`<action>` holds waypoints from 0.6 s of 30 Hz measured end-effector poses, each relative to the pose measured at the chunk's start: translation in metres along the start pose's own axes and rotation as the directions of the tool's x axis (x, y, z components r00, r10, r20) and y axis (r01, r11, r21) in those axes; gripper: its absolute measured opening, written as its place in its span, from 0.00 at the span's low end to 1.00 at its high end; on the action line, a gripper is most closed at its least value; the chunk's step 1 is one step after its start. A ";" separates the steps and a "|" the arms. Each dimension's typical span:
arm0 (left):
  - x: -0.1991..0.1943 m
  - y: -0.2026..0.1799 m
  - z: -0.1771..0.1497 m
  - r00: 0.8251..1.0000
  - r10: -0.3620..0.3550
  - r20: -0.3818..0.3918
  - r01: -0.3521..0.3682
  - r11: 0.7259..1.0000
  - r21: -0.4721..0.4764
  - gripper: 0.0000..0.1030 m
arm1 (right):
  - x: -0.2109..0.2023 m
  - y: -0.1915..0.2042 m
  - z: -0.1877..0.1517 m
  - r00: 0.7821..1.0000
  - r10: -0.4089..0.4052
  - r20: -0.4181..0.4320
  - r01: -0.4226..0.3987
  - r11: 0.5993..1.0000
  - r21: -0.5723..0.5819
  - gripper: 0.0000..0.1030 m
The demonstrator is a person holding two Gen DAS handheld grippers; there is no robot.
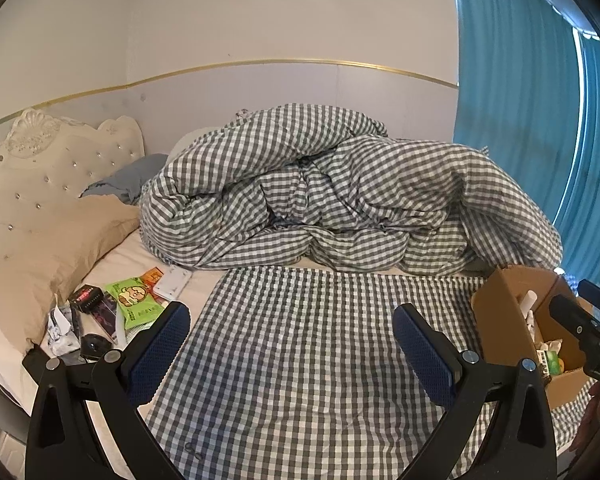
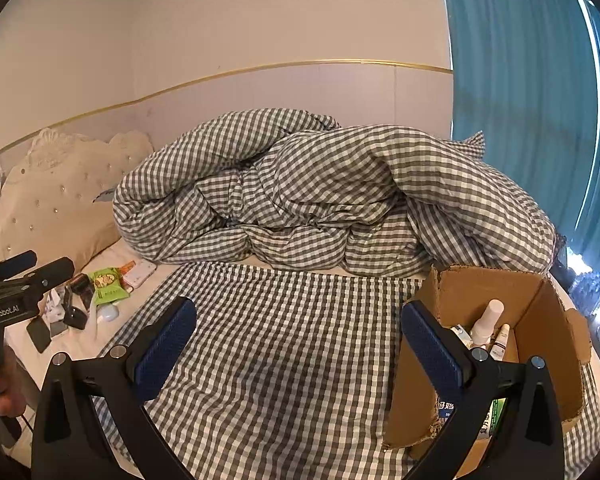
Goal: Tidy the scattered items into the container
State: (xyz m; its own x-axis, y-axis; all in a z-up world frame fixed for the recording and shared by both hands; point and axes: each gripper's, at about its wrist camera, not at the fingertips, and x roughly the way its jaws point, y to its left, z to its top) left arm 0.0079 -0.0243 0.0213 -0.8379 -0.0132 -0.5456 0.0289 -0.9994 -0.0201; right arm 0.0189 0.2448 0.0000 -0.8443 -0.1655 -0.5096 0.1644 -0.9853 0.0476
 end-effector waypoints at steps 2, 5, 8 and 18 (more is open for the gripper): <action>0.001 -0.001 0.000 1.000 0.001 -0.002 -0.001 1.000 0.002 1.00 | 0.001 0.001 0.000 1.000 0.000 -0.001 0.000 1.000 -0.001 1.00; 0.001 -0.002 -0.001 1.000 0.003 0.001 -0.003 1.000 0.005 1.00 | 0.002 0.000 -0.001 1.000 -0.002 -0.003 0.002 1.000 -0.002 1.00; 0.001 -0.003 -0.001 1.000 0.002 0.004 -0.002 1.000 0.007 1.00 | 0.004 -0.001 -0.002 1.000 -0.004 -0.010 0.004 1.000 0.002 1.00; 0.003 -0.003 -0.002 1.000 0.000 -0.001 0.000 1.000 -0.009 1.00 | 0.007 -0.003 -0.006 1.000 -0.003 -0.020 0.003 1.000 0.003 1.00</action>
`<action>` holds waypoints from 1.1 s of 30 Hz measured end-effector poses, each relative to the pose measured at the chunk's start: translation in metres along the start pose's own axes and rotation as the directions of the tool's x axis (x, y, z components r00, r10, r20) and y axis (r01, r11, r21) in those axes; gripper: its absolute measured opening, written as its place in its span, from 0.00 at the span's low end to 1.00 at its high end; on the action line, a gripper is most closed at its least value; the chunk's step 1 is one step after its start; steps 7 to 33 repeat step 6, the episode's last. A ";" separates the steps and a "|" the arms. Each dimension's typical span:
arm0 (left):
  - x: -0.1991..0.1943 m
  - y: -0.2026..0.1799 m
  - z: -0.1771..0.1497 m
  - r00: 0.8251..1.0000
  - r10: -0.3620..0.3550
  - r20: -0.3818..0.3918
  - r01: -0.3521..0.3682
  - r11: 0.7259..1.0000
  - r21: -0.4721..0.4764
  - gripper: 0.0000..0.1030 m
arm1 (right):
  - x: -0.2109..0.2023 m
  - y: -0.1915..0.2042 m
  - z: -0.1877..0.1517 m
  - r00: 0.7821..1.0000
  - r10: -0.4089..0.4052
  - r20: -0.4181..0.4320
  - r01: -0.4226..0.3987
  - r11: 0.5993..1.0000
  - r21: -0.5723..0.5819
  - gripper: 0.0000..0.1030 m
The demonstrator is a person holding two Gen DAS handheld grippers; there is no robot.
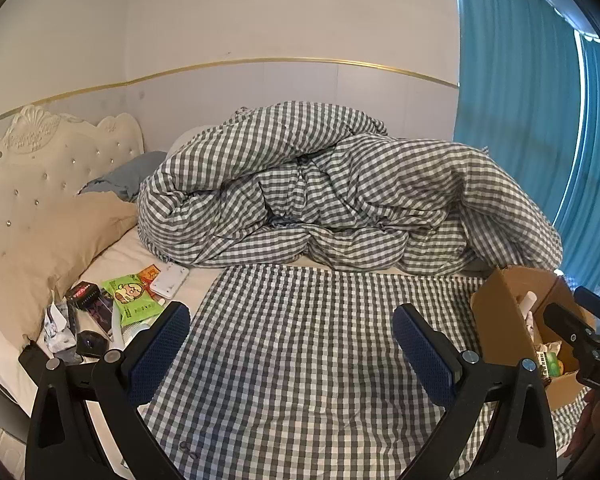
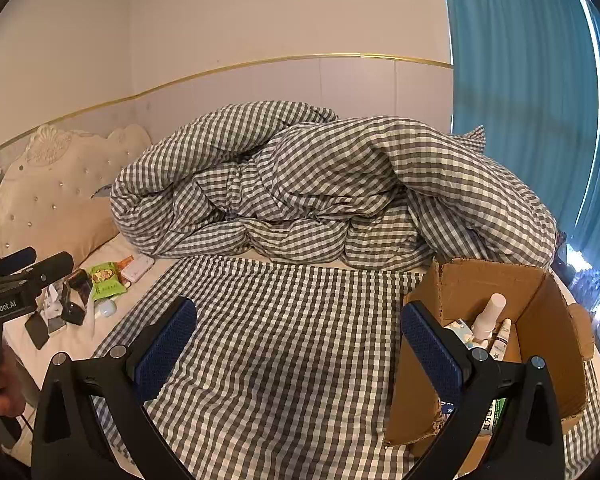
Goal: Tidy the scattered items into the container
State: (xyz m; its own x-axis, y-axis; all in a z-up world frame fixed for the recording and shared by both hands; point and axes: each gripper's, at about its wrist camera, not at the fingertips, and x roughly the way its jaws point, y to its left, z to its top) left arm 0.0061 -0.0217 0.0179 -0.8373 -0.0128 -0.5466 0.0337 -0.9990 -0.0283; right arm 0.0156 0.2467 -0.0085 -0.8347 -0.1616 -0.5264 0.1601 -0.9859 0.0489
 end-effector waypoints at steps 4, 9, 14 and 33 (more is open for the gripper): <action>0.000 0.000 0.000 1.000 -0.003 -0.003 0.003 1.000 -0.001 1.00 | 0.000 -0.001 0.000 1.000 0.004 0.000 -0.004 1.000 0.005 1.00; 0.001 0.000 -0.001 1.000 -0.002 -0.005 0.002 1.000 0.000 1.00 | 0.001 -0.002 0.000 1.000 0.003 -0.001 -0.003 1.000 0.005 1.00; 0.001 0.000 -0.001 1.000 -0.002 -0.005 0.002 1.000 0.000 1.00 | 0.001 -0.002 0.000 1.000 0.003 -0.001 -0.003 1.000 0.005 1.00; 0.001 0.000 -0.001 1.000 -0.002 -0.005 0.002 1.000 0.000 1.00 | 0.001 -0.002 0.000 1.000 0.003 -0.001 -0.003 1.000 0.005 1.00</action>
